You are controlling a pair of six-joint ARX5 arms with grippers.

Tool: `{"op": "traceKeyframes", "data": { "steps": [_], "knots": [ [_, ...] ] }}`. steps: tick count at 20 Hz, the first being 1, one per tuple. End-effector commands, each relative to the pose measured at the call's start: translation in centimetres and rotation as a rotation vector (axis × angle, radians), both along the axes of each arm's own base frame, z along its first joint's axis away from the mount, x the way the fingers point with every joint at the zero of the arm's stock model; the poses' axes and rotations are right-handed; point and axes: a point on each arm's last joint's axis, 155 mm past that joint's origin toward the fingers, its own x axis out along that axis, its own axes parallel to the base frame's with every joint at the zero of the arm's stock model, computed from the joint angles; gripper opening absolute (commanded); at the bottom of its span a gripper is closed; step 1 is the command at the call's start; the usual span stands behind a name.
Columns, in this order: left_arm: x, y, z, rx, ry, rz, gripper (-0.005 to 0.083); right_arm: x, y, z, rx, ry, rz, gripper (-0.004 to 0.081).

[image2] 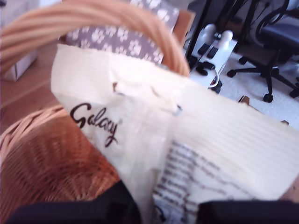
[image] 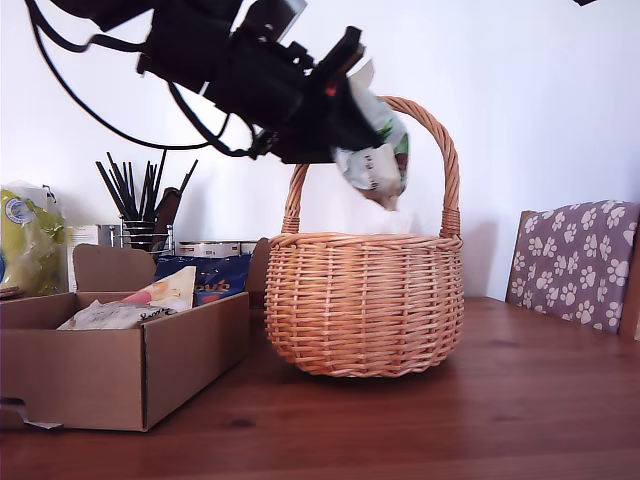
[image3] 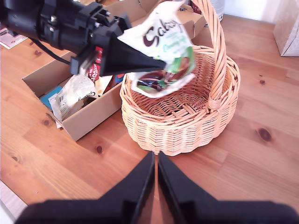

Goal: Move the bags of Easter eggs from the cardboard box on the left into the woven basket on the right side.

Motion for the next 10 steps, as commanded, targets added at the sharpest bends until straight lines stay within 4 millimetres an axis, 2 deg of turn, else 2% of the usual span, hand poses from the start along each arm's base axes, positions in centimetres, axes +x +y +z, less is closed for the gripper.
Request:
{"op": "traceKeyframes", "data": {
  "steps": [1, 2, 3, 8, 10],
  "knots": [
    [0.1, -0.7, -0.2, -0.012, -0.024, -0.011, 0.0596, 0.0, 0.0, 0.4, 0.007, -0.013, 0.003, -0.0013],
    [0.2, -0.9, 0.0, -0.006, -0.049, -0.004, 0.0716, 0.0, 0.1, 0.4, 0.007, -0.013, 0.004, -0.0013],
    [0.8, -0.7, 0.2, 0.009, -0.077, 0.028, 0.0730, 0.0, 0.1, 0.4, 0.007, -0.013, 0.004, -0.0013],
    [1.2, -0.9, 1.5, 0.013, -0.110, 0.038, 0.0726, 0.0, 0.1, 0.3, 0.008, -0.012, 0.004, -0.0013],
    [1.0, -0.6, 1.7, 0.034, -0.083, 0.037, 0.0688, 0.0, 0.1, 0.3, 0.008, -0.012, 0.004, -0.0013]
  ]
}}
